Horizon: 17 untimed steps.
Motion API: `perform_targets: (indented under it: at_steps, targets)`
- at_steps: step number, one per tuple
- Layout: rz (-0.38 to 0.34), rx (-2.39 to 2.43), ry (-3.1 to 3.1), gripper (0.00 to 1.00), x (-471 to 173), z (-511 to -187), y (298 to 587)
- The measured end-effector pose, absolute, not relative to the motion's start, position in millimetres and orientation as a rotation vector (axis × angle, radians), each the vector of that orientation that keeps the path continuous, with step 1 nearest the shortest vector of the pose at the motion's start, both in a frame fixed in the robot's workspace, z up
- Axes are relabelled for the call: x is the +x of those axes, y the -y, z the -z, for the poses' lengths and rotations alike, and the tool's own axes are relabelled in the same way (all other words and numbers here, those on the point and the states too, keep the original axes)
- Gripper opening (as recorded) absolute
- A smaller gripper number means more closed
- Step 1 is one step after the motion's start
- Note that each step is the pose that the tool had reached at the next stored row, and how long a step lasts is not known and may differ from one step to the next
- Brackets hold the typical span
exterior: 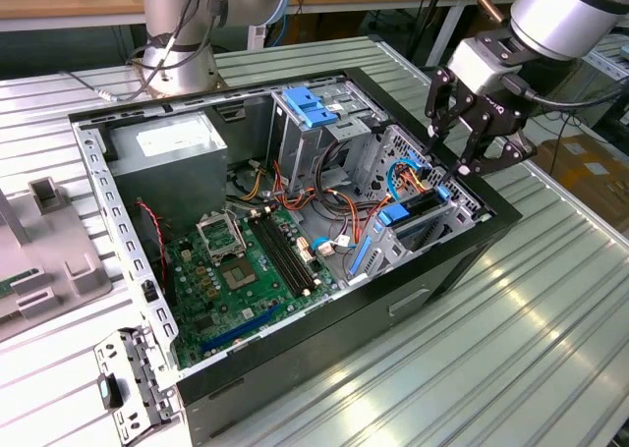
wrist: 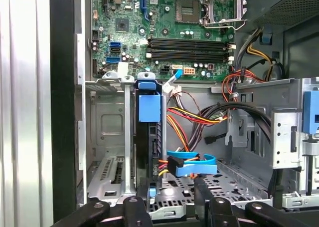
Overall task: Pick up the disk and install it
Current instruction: 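Insert the second disk wire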
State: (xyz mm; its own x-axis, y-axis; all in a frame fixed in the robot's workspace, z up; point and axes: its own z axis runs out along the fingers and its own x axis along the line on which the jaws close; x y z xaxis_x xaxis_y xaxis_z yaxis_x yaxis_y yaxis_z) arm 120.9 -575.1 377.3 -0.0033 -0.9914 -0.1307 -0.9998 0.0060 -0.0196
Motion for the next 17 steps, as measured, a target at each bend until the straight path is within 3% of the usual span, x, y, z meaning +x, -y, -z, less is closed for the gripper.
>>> perform_targets:
  at_steps: [17]
  targets:
    - [-0.123, -2.137, -2.148, 0.48, 111, -366, 573]
